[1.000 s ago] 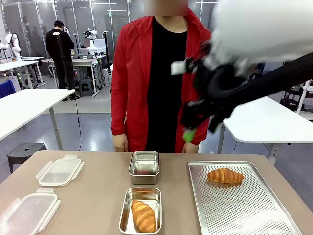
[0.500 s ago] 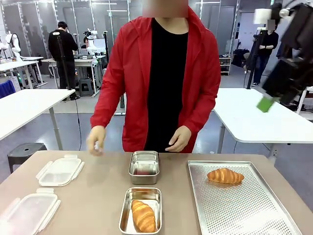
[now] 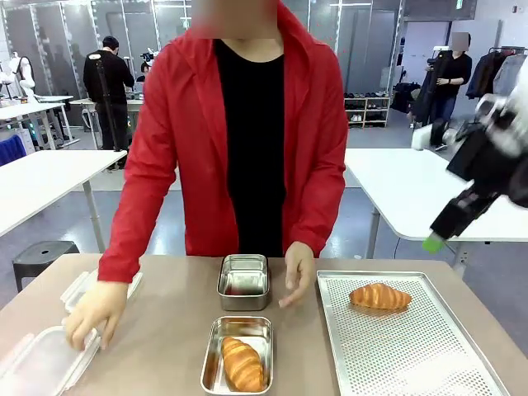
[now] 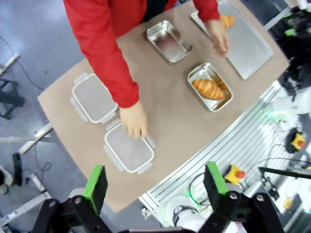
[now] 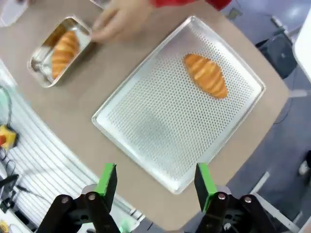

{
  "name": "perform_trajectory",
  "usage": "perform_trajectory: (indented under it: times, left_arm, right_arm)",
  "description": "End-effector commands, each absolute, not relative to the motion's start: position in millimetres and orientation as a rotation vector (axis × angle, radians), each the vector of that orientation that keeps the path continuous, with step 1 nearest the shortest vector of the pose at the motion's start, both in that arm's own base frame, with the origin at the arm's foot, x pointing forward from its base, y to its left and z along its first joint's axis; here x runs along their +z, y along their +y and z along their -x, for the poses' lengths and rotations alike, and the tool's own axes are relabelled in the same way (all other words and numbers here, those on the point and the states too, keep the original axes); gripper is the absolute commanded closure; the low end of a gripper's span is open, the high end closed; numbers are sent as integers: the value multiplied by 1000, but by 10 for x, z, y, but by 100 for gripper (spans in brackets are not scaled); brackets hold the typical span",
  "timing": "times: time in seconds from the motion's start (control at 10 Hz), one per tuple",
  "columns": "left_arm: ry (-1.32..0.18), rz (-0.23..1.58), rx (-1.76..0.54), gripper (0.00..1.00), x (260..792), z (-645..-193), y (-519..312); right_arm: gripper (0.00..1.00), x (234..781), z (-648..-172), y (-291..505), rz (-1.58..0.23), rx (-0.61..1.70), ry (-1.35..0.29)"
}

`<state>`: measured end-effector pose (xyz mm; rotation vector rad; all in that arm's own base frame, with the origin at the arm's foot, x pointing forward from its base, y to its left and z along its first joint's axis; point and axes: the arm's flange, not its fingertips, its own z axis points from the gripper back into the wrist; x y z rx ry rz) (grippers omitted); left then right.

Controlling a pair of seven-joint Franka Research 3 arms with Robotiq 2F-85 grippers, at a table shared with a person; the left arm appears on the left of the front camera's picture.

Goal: Place the bread into the airtight container.
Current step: Pick up a Butter Roll and place it into an empty Airtight Container.

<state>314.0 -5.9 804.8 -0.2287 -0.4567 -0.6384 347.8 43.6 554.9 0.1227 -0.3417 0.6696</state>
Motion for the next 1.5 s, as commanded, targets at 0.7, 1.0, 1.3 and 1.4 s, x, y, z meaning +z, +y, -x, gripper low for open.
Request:
perform_trajectory:
  times: [0.7, 1.0, 1.3, 1.4]
  left_arm:
    - [-451, 236, -650, 0, 8060, -3117, -54]
    - [-451, 236, -650, 0, 8060, -3117, -54]
    - [-451, 236, -650, 0, 8060, -3117, -54]
    - [-451, 236, -650, 0, 8060, -3117, -54]
  right_arm:
    - [19, 5622, -3203, -1064, -421, 362, -607]
    - [19, 5923, -2327, -1460, -438, 252, -719]
    - [19, 5993, -2322, -1582, -437, 279, -715]
    - [19, 5993, -2322, -1582, -437, 279, -715]
